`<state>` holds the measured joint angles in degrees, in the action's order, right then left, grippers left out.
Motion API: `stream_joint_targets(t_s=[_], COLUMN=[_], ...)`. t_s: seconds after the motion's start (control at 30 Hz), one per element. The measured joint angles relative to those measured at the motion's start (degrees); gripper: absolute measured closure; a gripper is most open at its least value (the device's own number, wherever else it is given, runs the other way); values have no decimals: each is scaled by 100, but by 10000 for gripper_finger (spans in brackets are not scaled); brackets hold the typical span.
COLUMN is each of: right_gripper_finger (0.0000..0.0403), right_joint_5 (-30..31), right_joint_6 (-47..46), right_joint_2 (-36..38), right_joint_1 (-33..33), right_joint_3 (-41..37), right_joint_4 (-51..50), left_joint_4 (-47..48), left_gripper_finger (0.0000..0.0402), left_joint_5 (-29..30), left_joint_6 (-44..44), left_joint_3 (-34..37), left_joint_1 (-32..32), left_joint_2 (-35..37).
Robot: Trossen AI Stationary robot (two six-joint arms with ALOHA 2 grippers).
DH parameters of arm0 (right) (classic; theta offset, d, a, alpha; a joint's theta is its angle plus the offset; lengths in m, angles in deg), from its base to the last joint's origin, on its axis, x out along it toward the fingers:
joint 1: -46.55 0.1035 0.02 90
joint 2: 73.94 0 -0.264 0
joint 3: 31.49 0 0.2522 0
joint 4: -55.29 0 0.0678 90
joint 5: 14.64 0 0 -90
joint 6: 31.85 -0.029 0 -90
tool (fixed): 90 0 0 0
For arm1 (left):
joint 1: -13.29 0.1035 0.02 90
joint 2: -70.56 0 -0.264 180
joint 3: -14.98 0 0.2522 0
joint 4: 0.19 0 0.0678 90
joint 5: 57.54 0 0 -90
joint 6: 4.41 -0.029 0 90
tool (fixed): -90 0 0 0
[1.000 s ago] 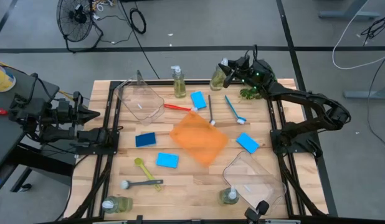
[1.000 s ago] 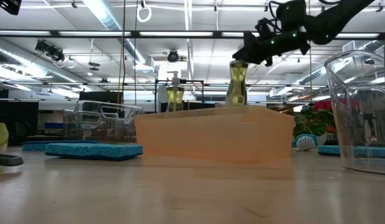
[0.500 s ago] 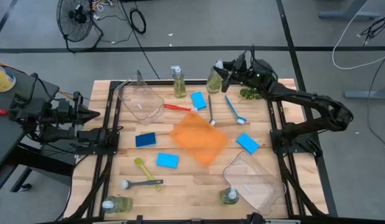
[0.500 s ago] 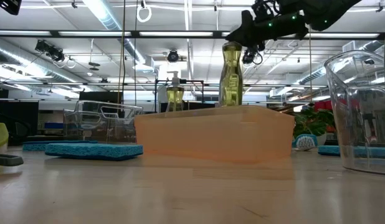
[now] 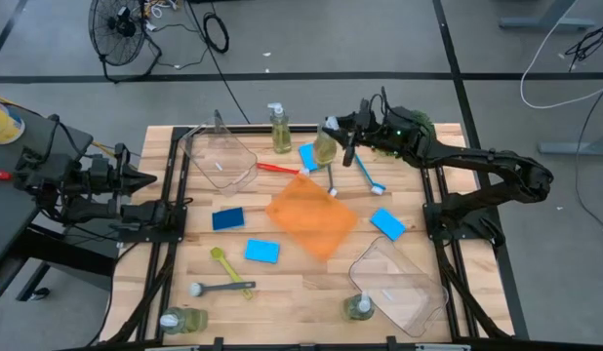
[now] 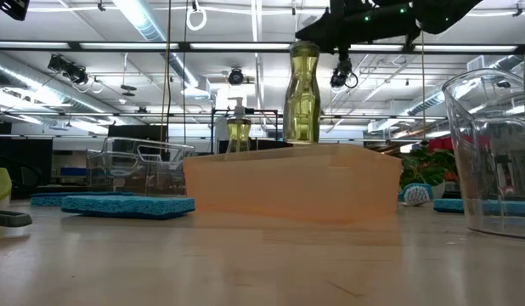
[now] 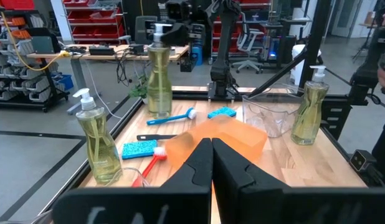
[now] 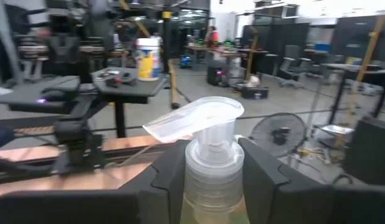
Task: Pick & Place Kitchen Sink Supplies
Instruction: Put the yellow dish soap into the orange bin
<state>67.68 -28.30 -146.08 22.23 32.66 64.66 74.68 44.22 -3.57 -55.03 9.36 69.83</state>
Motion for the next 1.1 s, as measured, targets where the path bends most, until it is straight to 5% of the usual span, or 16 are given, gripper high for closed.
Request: stream_joint_targets(t_s=[1.1], right_gripper_finger=[286], right_joint_5=[-996], right_joint_6=[210], right_joint_2=[-475], right_joint_1=[1041], right_joint_3=[2], right_joint_4=[101], left_joint_4=[1], left_gripper_finger=[399], left_joint_5=[1], left_joint_6=[0], left_joint_3=[0], left_joint_1=[1], left_joint_2=[0])
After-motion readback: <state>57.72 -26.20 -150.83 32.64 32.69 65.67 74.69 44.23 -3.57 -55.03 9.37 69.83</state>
